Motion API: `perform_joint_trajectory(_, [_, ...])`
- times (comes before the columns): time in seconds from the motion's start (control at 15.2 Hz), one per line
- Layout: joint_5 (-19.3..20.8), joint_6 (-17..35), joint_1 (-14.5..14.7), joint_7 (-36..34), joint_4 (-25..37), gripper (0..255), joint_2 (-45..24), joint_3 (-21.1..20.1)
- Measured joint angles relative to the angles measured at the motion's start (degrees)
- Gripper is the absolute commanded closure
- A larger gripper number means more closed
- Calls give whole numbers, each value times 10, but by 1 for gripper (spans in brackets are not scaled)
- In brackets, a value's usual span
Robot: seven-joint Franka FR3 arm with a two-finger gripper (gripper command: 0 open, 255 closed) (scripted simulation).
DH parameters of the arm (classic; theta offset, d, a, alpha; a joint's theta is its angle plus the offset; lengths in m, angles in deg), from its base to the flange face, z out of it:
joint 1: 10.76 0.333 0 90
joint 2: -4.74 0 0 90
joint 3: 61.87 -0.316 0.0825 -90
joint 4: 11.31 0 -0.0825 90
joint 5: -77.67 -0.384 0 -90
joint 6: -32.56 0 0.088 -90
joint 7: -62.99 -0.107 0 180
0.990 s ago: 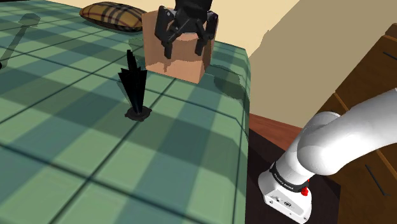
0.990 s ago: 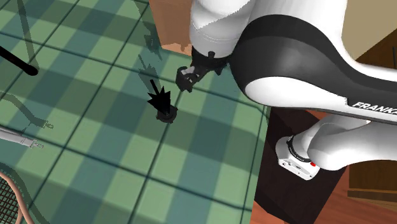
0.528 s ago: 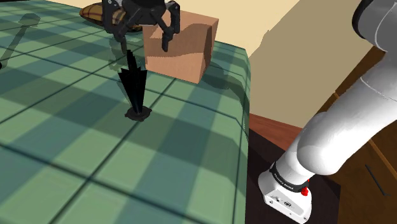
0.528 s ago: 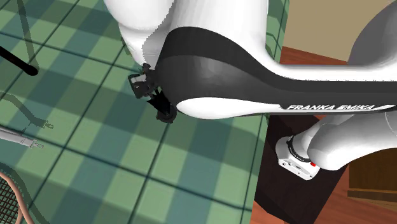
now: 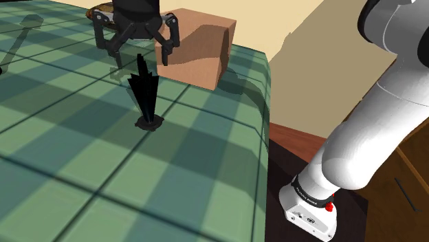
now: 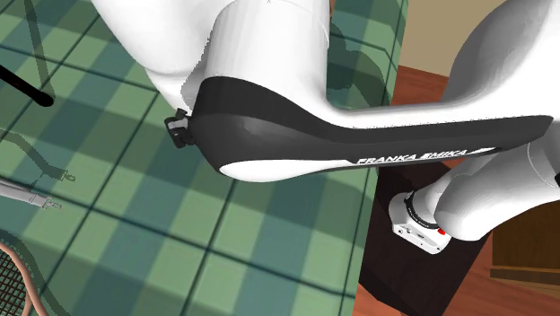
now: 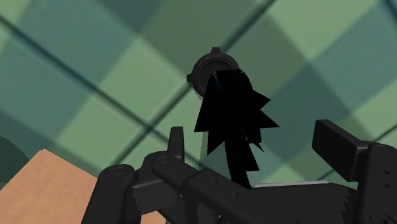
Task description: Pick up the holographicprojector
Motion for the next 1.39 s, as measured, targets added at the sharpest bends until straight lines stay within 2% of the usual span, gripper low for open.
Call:
perform_joint_trajectory(0.13, [-2,14,-1,0,-16,0,3,1])
perform_joint_trajectory(0.2, [-3,18,-2,1,-21,255,4,1])
perform_joint_trajectory(0.86, [-4,22,-2,1,-26,255,6,2])
perform_joint_trajectory(1.39, [13,-40,6,-4,56,255,-20,-4])
